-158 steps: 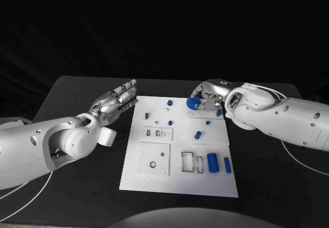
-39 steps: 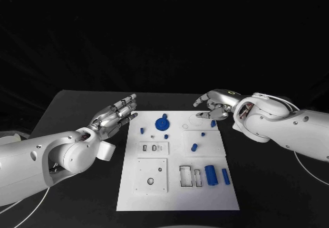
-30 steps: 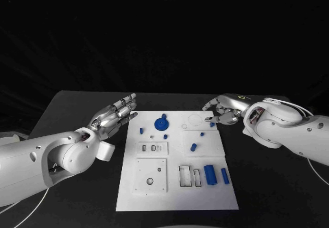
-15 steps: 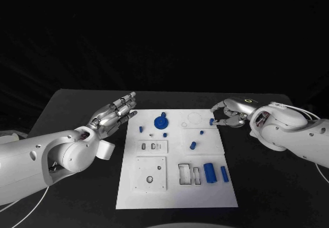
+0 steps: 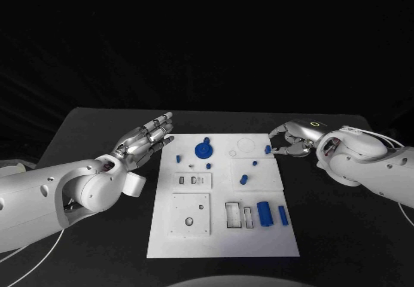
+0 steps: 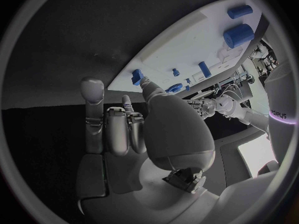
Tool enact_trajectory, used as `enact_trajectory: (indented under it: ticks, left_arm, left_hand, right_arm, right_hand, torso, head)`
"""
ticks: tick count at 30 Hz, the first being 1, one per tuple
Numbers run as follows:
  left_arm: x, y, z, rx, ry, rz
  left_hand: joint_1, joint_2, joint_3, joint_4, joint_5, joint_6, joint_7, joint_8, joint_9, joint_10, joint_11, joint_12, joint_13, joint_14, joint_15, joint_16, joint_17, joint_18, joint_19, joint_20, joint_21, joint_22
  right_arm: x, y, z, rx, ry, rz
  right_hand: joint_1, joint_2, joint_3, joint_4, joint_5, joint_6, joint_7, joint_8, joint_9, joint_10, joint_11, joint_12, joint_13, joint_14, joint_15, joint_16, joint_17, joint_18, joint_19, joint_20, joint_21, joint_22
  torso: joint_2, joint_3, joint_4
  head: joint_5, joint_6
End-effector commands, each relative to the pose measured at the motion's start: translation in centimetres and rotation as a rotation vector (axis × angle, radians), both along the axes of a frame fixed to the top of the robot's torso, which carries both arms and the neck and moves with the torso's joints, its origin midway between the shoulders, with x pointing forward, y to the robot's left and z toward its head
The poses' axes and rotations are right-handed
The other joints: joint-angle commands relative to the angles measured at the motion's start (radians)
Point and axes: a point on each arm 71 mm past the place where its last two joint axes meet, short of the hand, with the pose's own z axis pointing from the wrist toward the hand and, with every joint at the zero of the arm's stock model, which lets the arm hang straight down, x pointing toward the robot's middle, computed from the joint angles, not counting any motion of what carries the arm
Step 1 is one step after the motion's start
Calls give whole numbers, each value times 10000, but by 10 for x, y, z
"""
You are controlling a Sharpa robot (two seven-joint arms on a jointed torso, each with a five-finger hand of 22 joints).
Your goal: Assemble the parts on the task board
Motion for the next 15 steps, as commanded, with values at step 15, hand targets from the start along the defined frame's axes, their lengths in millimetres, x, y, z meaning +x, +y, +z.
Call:
enact_trajectory:
  ticks: [15]
  left_arm:
    - [0,-3,0,-125,-67,-256]
  left_hand:
    - [57,-48,-10,-65,37,59,-16,45,16,26,80,41,4,13,39,-14,0,-3,44,54,37,10]
  right_arm:
    - [2,3,-10,-222,213,92]
  right_hand:
    - [186,-39,-175,57,-52,553,50,422,231,1047,-37,39,2628,670,-67,-102,714,-59,86,-2,-253,-68]
  torso:
    - [-1,0,-6]
  head:
    - [-57,-152]
